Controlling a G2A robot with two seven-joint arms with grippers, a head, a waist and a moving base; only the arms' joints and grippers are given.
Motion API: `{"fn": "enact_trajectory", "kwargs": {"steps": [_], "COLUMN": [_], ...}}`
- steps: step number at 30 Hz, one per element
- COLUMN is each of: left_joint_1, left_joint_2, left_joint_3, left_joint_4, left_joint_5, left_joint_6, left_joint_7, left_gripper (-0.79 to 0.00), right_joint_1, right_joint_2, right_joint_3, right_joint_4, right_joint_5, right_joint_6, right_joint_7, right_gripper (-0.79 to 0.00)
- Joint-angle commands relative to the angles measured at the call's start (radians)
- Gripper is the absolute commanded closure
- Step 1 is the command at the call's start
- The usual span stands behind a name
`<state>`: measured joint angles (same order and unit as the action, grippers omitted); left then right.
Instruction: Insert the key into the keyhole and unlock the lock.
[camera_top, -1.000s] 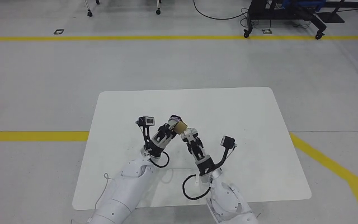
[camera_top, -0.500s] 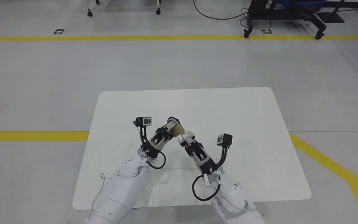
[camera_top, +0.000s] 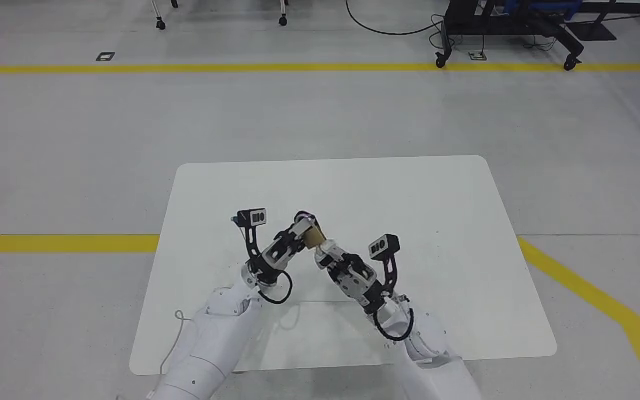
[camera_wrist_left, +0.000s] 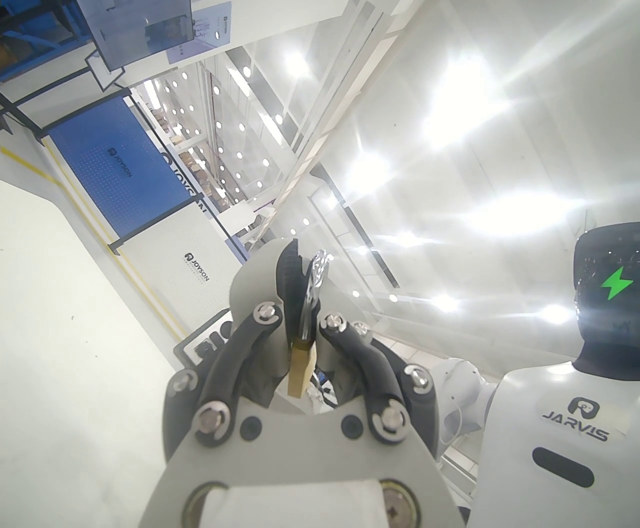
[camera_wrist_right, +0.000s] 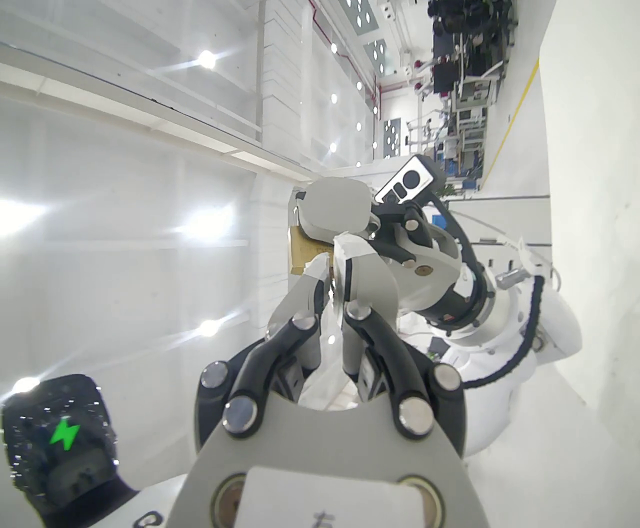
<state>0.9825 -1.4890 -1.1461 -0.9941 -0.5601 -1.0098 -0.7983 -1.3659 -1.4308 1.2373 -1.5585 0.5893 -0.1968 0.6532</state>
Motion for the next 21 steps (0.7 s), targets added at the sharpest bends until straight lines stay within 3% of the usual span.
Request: {"fn": "enact_trajectory", "kwargs": {"steps": [1, 8, 14, 16, 17, 18, 21], "left_joint_1": [-0.001, 0.005, 0.011, 0.011, 0.011, 0.01, 0.004], "left_joint_2": [0.001, 0.008, 0.013, 0.016, 0.018, 0.02, 0.028], "left_joint_3": [0.0, -0.009, -0.018, -0.022, -0.025, -0.028, -0.04], "left_joint_4": [0.0, -0.013, -0.022, -0.022, -0.021, -0.02, -0.02], "left_joint_5": [0.007, 0.023, 0.024, 0.019, 0.019, 0.022, 0.051], "left_joint_6": [-0.003, -0.003, -0.003, -0.003, -0.001, 0.006, 0.044], "left_joint_7": [0.004, 0.009, 0.009, 0.007, 0.006, 0.004, 0.001], "left_gripper": [0.0, 0.0, 0.0, 0.0, 0.0, 0.0, 0.0], "right_joint_1": [0.01, 0.029, 0.021, 0.007, -0.002, -0.015, -0.057], "right_joint_2": [0.001, 0.003, 0.009, 0.012, 0.015, 0.017, 0.024], "right_joint_3": [0.003, 0.008, 0.027, 0.043, 0.054, 0.063, 0.099], "right_joint_4": [0.016, 0.058, 0.045, 0.027, 0.015, -0.001, -0.057], "right_joint_5": [0.045, 0.164, 0.164, 0.16, 0.148, 0.143, 0.114], "right_joint_6": [0.025, 0.072, 0.055, 0.037, 0.021, 0.008, -0.036], "right_joint_7": [0.036, 0.109, 0.108, 0.105, 0.096, 0.09, 0.074], "right_gripper": [0.0, 0.0, 0.0, -0.36, -0.751, -0.785, -0.785]}}
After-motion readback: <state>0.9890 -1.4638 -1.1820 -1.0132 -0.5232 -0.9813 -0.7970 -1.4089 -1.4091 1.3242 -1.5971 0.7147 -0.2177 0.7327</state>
